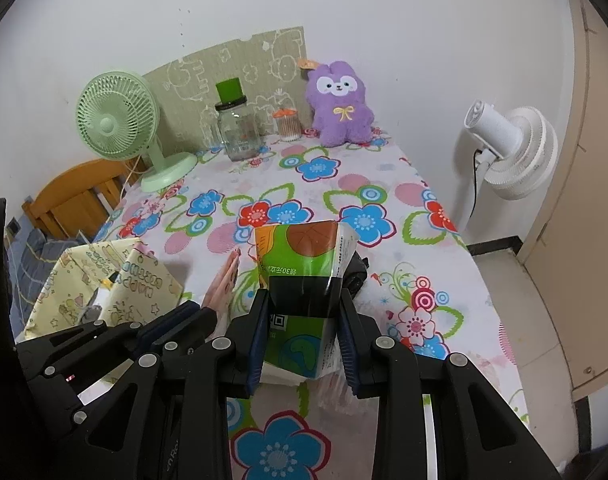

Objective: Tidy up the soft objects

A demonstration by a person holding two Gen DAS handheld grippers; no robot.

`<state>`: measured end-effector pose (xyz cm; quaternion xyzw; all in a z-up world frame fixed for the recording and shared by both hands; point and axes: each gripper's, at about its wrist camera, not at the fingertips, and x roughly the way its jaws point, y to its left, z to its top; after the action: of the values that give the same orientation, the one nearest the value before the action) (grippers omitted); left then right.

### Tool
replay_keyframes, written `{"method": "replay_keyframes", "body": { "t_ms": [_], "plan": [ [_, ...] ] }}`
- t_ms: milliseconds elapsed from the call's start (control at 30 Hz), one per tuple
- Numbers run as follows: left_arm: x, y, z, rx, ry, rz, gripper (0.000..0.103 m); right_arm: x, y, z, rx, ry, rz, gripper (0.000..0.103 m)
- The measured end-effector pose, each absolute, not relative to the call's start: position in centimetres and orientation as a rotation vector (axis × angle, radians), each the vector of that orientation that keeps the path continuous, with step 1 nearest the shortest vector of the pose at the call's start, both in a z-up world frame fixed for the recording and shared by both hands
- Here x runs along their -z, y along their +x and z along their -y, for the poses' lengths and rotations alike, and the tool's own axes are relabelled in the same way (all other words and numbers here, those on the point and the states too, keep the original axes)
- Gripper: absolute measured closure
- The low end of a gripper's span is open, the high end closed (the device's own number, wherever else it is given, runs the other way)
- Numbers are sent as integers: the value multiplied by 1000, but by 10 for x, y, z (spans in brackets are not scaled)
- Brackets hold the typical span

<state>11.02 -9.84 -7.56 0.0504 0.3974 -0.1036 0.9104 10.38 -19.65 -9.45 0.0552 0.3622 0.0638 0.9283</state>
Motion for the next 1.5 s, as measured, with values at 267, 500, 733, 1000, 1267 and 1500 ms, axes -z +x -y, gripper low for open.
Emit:
{"method": "replay_keyframes", "body": {
  "t_ms": [267,500,733,1000,1267,1500],
  "plan": [
    [57,92,98,223,112,-771,100,76,83,194,-123,110,-700,68],
    [41,74,99,233,120,-724,100,61,66,193,-123,105,-664,68],
    [32,63,96,237,122,-700,100,50,55,189,-122,93,-642,68],
    [26,57,88,242,123,-683,100,45,48,181,-120,78,-634,68],
    [18,58,68,205,109,-664,100,37,50,162,-155,58,-621,68],
    [13,63,44,165,100,-655,100,29,60,136,-202,27,-617,68]
  ]
}}
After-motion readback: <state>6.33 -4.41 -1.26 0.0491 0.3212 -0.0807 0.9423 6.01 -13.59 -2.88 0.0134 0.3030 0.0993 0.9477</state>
